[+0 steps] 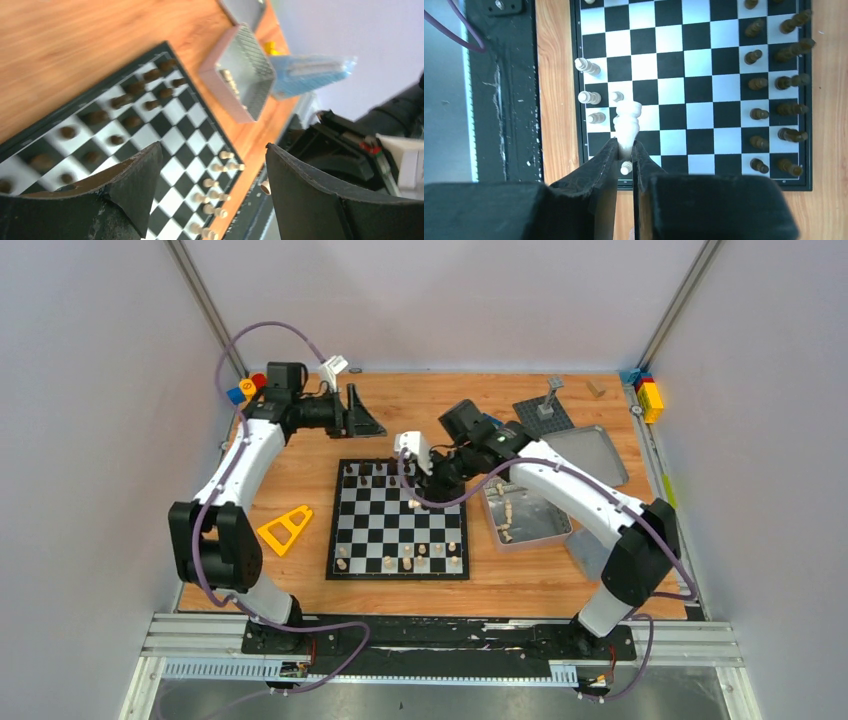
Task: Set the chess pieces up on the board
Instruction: Place the chess piece on the chessboard.
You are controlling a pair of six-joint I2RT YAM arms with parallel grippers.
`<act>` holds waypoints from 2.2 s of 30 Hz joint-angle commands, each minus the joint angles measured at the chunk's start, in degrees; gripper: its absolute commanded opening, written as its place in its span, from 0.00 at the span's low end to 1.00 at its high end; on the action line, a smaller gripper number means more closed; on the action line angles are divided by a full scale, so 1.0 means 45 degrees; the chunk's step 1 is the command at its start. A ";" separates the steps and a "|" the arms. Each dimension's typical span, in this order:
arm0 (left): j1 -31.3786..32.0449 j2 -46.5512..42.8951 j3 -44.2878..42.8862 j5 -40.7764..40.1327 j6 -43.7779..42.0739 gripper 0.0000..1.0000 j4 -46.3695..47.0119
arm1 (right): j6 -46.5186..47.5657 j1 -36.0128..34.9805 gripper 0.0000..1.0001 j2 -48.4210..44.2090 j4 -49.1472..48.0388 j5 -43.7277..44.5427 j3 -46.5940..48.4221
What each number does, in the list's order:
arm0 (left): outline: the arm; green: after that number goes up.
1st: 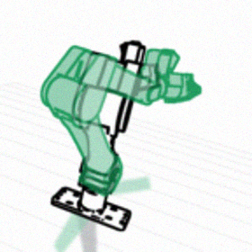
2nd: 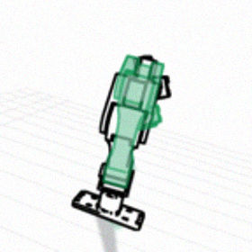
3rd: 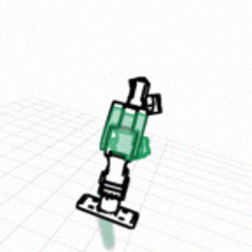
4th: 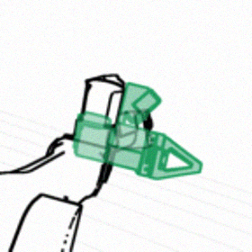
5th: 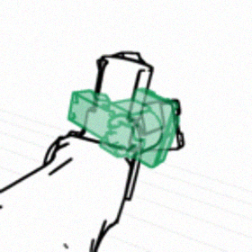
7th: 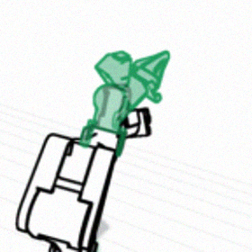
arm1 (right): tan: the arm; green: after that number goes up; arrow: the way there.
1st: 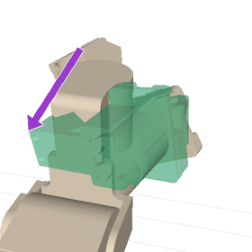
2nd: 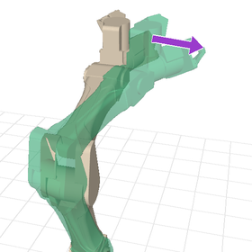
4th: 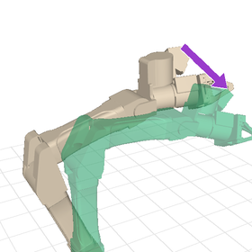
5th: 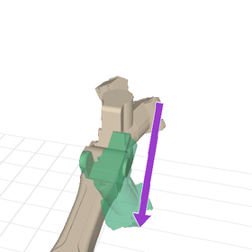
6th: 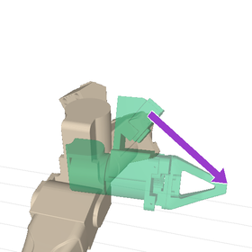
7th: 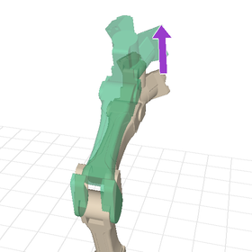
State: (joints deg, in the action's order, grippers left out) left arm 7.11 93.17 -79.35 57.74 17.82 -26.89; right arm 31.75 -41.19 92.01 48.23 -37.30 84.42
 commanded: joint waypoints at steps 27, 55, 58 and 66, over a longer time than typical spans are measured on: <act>-0.6657 -0.4365 0.0576 -0.4169 -0.4483 0.97 -0.4718 | 0.4356 -0.5378 0.00 0.7834 0.6414 0.8870 0.8444; -0.6659 -0.4601 0.0811 -0.4344 -0.4405 1.00 -0.4400 | 0.2613 -0.5590 0.00 0.5169 0.7754 0.9538 0.3759; -0.6659 -0.4654 0.0861 -0.4340 -0.4415 1.00 -0.4362 | 0.2613 -0.5682 0.00 0.5342 0.7750 0.9505 0.3696; -0.6662 -0.4664 0.0935 -0.4214 -0.4371 1.00 -0.4283 | 0.2594 -0.5826 0.00 0.5695 0.7703 0.9341 0.3544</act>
State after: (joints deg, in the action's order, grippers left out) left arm -22.55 74.00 -75.64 37.50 -1.43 -47.70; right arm 44.14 -66.78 116.95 82.48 5.48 100.53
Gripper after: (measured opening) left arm 0.997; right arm 0.145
